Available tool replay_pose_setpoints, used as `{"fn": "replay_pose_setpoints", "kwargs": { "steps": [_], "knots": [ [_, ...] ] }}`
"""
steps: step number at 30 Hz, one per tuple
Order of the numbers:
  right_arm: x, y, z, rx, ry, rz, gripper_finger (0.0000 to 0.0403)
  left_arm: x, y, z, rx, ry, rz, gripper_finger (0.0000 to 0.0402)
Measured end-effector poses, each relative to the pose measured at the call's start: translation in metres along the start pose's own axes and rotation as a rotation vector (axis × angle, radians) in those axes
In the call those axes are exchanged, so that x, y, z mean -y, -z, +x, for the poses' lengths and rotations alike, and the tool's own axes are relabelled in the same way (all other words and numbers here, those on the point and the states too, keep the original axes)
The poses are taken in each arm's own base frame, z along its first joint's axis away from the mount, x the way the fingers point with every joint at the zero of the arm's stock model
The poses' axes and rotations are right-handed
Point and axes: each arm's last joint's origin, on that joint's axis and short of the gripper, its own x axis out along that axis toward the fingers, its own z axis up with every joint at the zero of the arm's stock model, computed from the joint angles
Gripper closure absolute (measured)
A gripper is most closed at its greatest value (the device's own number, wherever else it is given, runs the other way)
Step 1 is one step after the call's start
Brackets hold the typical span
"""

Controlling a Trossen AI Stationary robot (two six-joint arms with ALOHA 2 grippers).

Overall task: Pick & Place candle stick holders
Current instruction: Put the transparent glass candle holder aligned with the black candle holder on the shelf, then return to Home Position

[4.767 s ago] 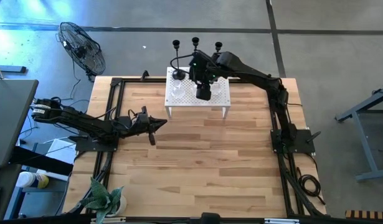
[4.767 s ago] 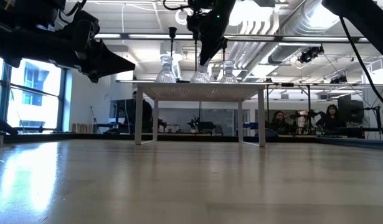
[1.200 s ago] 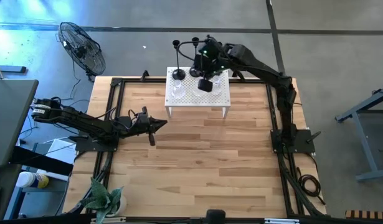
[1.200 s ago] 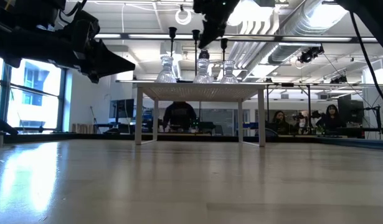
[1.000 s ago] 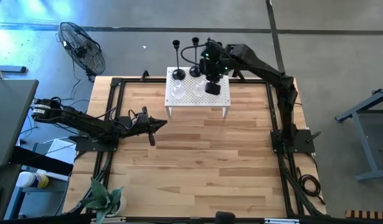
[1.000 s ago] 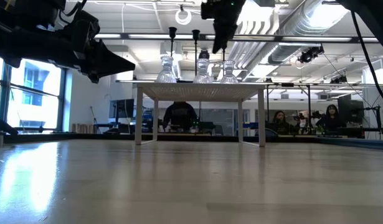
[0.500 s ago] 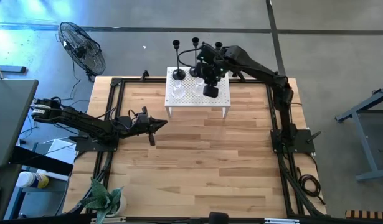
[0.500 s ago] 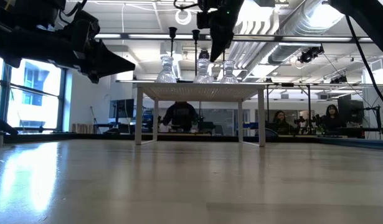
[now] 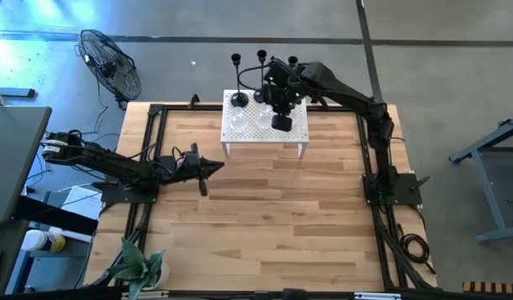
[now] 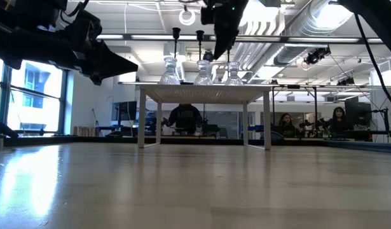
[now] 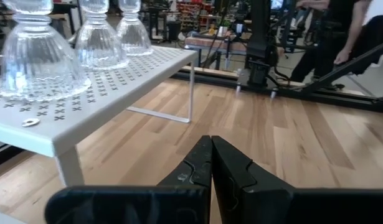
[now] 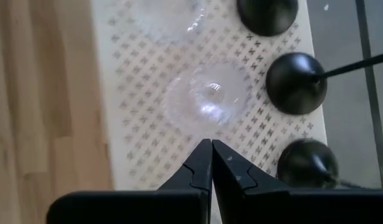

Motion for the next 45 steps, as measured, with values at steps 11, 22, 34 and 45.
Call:
{"fn": "replay_pose_setpoints", "kwargs": {
  "steps": [11, 22, 34, 45],
  "knots": [
    [-0.039, -0.007, -0.033, 0.112, -0.064, -0.062, 0.0403, 0.0, 0.004, 0.0, -0.037, 0.003, -0.017, 0.0402],
    [-0.084, 0.012, 0.002, 0.238, -0.128, -0.097, 0.0403, 0.001, 0.004, 0.0, -0.045, 0.031, -0.019, 0.0402],
    [-0.115, 0.13, -0.003, 0.74, -0.029, 0.098, 0.0403, -0.002, -0.014, -0.011, 0.041, 0.041, 0.001, 0.0402],
    [-0.129, 0.241, -0.009, 1.072, 0.052, 0.185, 0.0403, -0.015, -0.035, -0.056, 0.079, 0.064, -0.047, 0.0402]
  ]
}}
